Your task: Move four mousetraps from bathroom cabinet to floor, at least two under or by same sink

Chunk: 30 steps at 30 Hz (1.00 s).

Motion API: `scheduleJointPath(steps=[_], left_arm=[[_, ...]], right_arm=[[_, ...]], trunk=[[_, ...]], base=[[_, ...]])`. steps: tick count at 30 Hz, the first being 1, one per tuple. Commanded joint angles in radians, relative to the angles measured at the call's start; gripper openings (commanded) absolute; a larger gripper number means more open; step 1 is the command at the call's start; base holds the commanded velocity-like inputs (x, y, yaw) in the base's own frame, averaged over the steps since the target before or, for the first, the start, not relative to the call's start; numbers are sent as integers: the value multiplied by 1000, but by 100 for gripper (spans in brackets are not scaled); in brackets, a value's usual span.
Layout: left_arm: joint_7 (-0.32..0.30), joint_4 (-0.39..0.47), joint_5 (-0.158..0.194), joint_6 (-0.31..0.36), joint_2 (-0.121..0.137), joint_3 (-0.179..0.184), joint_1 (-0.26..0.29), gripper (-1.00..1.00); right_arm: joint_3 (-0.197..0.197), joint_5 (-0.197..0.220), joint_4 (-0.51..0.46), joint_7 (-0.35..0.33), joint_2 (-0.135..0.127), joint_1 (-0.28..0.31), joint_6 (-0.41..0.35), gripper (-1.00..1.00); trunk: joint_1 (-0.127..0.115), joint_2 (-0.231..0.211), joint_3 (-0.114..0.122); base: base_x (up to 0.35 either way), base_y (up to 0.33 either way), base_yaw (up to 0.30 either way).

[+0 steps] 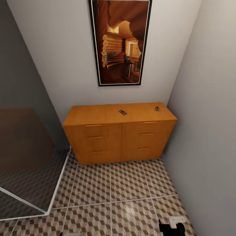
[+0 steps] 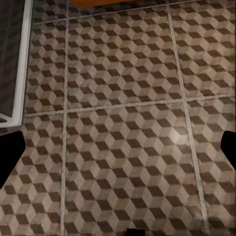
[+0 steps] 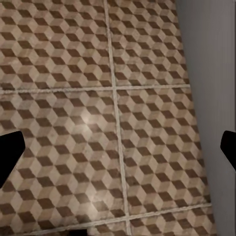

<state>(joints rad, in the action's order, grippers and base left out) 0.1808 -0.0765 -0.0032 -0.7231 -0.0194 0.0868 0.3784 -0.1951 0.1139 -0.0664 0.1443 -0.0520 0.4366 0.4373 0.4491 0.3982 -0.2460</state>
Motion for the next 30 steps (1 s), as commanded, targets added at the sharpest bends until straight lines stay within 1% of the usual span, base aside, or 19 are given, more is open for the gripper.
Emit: scheduleJointPath(steps=[1, 8, 30], left_arm=[[8, -4, -1, -6, -1, 8, 2, 100], [8, -5, -1, -6, -1, 8, 2, 100], [8, -5, -1, -6, -1, 8, 2, 100]], right_arm=[[-9, 10, 0, 1, 0, 1, 3, 100], [-9, 10, 0, 1, 0, 1, 3, 100], [-9, 10, 0, 2, 0, 1, 3, 100]], trunk=[[1, 2, -2], [1, 2, -2], [1, 2, -2]], base=[[196, -140, 0], [78, -49, 0], [3, -2, 0]])
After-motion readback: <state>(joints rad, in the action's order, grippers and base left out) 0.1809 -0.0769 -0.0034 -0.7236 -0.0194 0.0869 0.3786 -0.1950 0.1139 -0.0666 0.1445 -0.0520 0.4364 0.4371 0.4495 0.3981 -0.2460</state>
